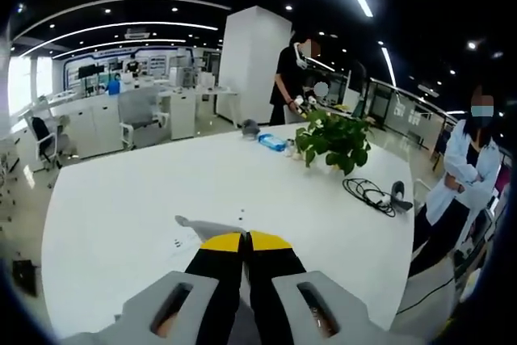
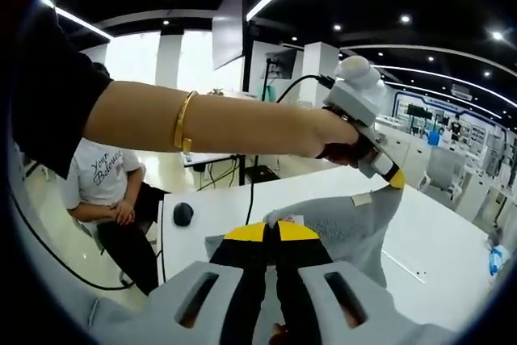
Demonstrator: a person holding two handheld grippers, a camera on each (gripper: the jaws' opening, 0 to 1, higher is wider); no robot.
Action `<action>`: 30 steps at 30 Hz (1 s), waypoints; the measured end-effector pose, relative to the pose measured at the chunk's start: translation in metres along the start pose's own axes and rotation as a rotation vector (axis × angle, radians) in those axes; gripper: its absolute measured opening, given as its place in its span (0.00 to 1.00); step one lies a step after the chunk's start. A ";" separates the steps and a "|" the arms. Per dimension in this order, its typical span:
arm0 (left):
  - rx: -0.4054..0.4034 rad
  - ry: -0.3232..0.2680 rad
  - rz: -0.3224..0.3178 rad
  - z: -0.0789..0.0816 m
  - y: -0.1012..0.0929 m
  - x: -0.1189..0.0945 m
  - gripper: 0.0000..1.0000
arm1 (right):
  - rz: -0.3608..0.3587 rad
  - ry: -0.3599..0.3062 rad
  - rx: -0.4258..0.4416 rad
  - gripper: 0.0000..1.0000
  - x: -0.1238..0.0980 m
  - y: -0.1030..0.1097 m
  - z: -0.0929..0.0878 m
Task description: Fold the towel on the table until its edges align and the towel forms a compact rectangular stack.
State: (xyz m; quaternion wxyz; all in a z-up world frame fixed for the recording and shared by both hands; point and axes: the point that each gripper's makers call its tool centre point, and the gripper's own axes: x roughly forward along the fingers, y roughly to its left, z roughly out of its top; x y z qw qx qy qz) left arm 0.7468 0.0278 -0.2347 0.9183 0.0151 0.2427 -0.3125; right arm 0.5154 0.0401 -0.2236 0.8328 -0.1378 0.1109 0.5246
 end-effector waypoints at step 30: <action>0.023 0.045 -0.015 -0.072 0.051 -0.008 0.02 | 0.050 0.089 0.121 0.00 0.079 0.021 -0.050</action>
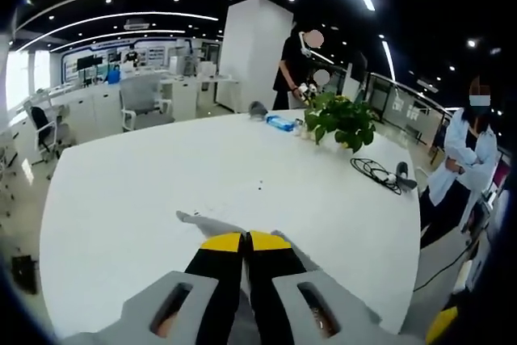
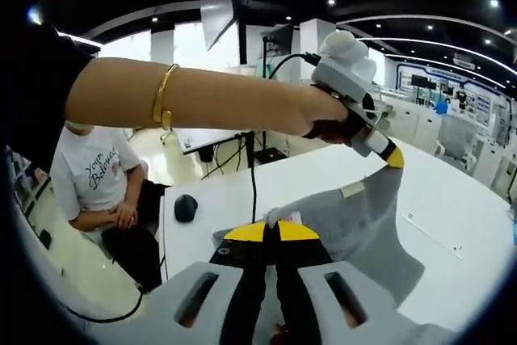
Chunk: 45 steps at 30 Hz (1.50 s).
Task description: Fold the towel on the table until its edges align and the towel forms a compact rectangular stack.
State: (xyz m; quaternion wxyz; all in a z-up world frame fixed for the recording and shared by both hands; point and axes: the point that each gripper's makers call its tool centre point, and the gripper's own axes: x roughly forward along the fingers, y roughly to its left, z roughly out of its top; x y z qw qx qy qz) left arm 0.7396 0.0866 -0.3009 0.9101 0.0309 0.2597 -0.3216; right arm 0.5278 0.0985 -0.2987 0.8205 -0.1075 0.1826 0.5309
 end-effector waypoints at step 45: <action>-0.060 0.105 0.080 -0.104 0.094 -0.009 0.02 | 0.128 0.109 0.036 0.00 0.098 0.028 -0.045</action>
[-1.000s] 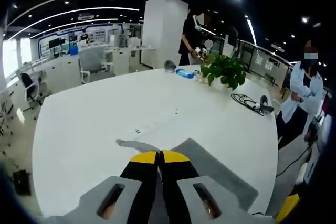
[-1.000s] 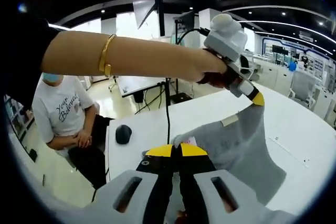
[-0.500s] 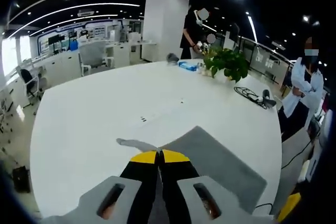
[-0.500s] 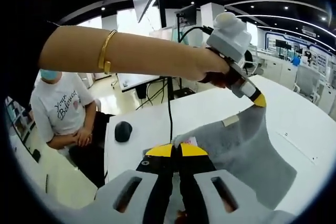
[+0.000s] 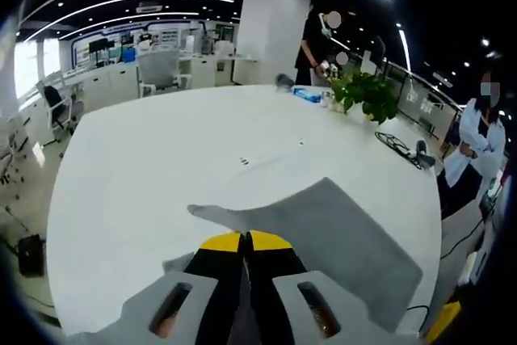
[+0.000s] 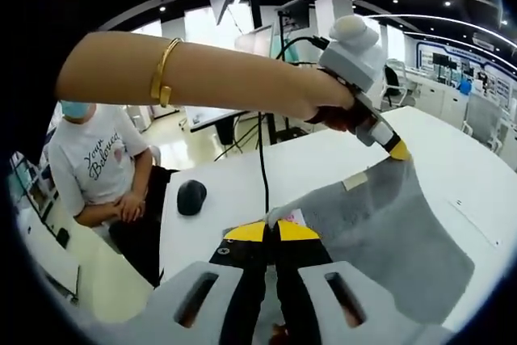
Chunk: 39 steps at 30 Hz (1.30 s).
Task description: Fold the towel on the table until its edges align and the towel forms a compact rectangular stack.
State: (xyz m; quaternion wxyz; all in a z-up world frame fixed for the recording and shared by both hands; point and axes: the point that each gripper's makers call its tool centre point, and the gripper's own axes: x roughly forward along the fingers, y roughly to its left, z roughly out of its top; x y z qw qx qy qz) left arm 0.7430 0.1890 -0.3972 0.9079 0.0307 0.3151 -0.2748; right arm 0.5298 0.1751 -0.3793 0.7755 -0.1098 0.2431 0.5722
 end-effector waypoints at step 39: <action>-0.134 0.138 0.124 -0.096 0.059 0.022 0.02 | 0.108 0.086 0.085 0.01 0.077 0.016 -0.043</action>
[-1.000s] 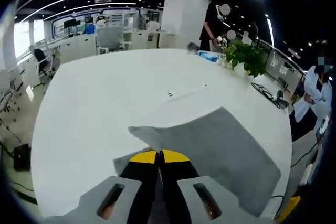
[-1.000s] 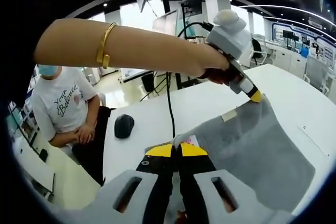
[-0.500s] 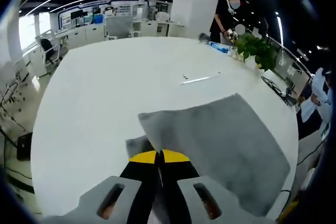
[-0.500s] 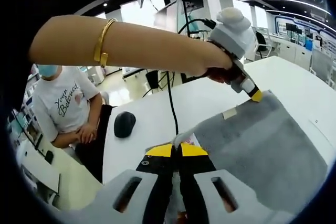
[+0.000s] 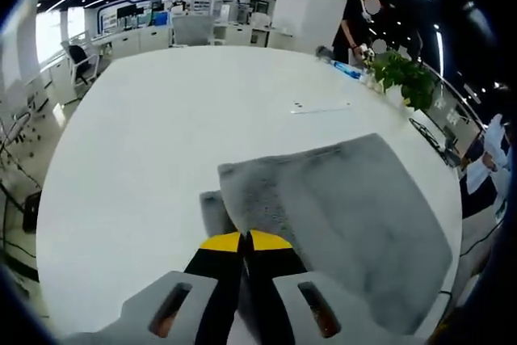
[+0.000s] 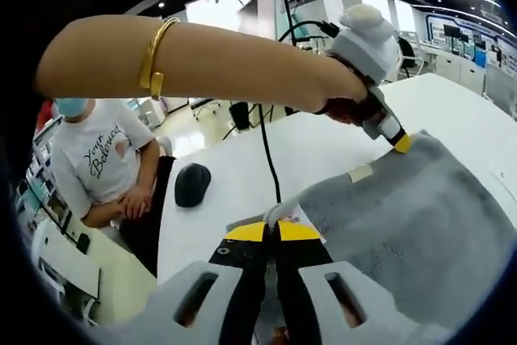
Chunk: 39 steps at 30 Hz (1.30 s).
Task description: Fold the towel on the table until its edges align and the towel forms a compact rectangular stack.
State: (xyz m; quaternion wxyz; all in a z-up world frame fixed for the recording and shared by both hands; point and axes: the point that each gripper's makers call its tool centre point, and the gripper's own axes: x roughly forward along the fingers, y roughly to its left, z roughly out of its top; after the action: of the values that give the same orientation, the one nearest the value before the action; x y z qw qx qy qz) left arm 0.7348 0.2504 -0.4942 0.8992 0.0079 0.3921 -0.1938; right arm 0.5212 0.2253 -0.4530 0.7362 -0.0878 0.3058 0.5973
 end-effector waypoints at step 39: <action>0.006 -0.087 0.011 0.001 0.009 -0.006 0.17 | 0.108 0.100 -0.113 0.24 0.035 0.043 -0.035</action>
State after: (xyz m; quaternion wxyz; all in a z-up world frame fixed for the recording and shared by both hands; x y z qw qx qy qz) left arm 0.7349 0.2604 -0.4909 0.9165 0.0042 0.3520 -0.1903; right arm 0.4723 0.2485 -0.4898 0.6808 -0.1422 0.3121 0.6472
